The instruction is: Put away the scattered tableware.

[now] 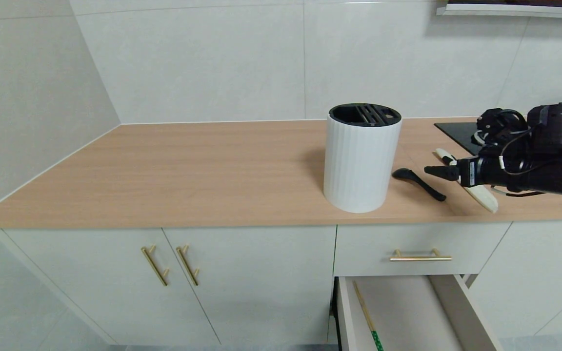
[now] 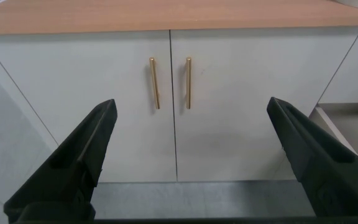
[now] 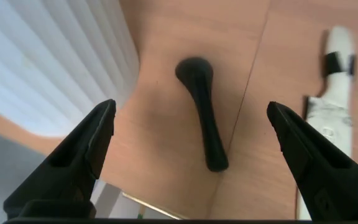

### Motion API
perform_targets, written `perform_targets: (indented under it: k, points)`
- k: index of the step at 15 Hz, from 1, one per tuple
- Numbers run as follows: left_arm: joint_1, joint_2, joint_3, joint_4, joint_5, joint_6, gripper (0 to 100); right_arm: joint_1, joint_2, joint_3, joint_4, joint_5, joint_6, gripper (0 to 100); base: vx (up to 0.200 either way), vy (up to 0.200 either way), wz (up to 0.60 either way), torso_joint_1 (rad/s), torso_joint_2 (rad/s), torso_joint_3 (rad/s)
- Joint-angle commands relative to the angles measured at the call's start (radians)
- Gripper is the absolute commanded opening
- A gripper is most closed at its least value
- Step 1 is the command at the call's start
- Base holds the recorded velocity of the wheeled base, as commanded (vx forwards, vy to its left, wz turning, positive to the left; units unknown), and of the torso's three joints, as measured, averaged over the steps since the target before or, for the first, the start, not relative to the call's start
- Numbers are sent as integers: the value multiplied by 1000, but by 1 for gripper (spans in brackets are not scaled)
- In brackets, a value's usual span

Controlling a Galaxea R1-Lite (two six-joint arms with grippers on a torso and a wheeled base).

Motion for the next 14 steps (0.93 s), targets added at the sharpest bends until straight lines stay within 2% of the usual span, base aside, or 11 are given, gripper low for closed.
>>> perform_targets:
  k: [1, 6, 14]
  points:
    - [-1, 0, 0, 0, 0, 0, 100, -15, 34, 2, -1, 7, -8, 100, 0, 0, 0, 0, 0, 0]
    - [1, 0, 0, 0, 0, 0, 100, -8, 154, 1, -133, 2, -28, 100, 0, 0, 0, 0, 0, 0]
    - [-1, 0, 0, 0, 0, 0, 100, 3, 238, -16, -176, -11, -29, 100, 0, 0, 0, 0, 0, 0]
